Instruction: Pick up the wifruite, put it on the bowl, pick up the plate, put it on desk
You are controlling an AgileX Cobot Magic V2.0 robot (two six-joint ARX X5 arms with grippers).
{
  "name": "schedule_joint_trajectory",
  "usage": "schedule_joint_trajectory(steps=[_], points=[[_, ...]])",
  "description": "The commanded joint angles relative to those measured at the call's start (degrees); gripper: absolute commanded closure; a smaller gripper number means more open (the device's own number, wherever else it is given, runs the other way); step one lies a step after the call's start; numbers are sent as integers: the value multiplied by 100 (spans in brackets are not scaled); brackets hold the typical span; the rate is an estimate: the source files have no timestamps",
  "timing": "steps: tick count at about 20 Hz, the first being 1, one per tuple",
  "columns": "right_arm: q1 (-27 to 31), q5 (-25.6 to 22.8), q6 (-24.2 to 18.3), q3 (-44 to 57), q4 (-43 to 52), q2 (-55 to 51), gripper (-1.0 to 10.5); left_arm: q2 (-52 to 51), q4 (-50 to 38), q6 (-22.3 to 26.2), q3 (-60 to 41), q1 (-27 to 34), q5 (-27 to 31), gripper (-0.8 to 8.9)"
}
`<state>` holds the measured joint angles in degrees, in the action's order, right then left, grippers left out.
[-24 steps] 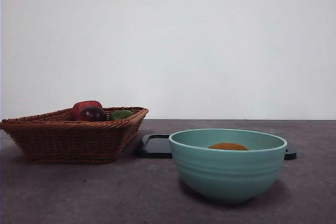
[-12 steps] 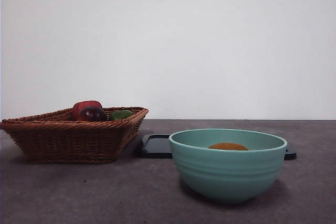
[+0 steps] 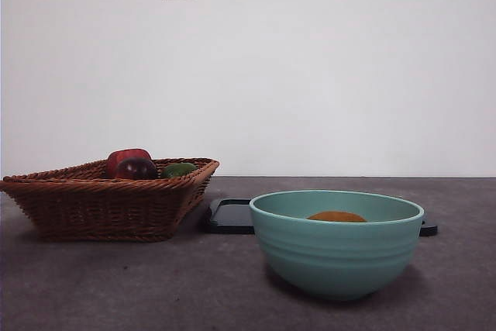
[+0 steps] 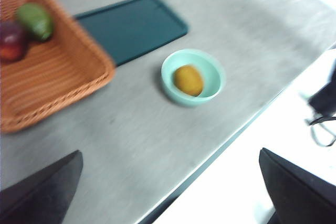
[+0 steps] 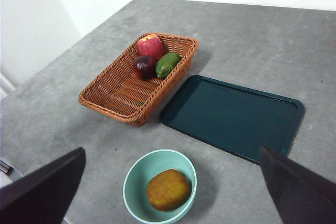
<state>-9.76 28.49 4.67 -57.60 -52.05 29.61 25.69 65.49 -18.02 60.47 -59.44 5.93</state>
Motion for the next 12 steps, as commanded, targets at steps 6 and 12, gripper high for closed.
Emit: schedule_joint_trajectory(steps=[6,12], points=[[-26,186,544,-114,17,103,346,-2,-175,378,-7,-63,-52,188],[-68,695,702,-114,17,645,363,-2,-251,608,-4,-63,-37,188]])
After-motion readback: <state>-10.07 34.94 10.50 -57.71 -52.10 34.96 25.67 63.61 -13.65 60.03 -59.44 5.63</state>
